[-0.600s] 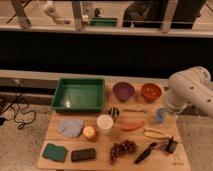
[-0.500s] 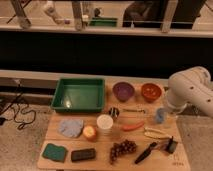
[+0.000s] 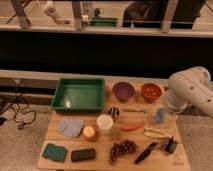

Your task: Place brush in purple bowl

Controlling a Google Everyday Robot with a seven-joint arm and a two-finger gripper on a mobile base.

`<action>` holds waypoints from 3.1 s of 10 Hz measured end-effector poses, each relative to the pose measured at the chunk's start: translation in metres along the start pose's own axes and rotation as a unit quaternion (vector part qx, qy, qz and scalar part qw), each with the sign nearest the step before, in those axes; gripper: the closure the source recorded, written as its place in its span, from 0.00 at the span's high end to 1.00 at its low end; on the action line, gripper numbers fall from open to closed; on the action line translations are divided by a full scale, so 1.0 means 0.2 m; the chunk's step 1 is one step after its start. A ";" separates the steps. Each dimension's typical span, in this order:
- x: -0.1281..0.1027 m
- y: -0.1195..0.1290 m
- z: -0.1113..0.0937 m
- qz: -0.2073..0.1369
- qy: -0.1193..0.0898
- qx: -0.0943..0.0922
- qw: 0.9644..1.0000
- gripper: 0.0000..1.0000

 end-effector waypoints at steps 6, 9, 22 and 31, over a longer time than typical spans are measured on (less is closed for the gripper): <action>0.00 0.00 0.00 0.000 0.000 0.000 1.000 0.80; 0.00 0.00 0.00 0.000 0.000 0.000 1.000 0.80; 0.00 0.00 0.00 0.000 0.000 0.000 1.000 0.80; 0.00 0.14 -0.03 -0.018 0.007 0.011 1.000 0.80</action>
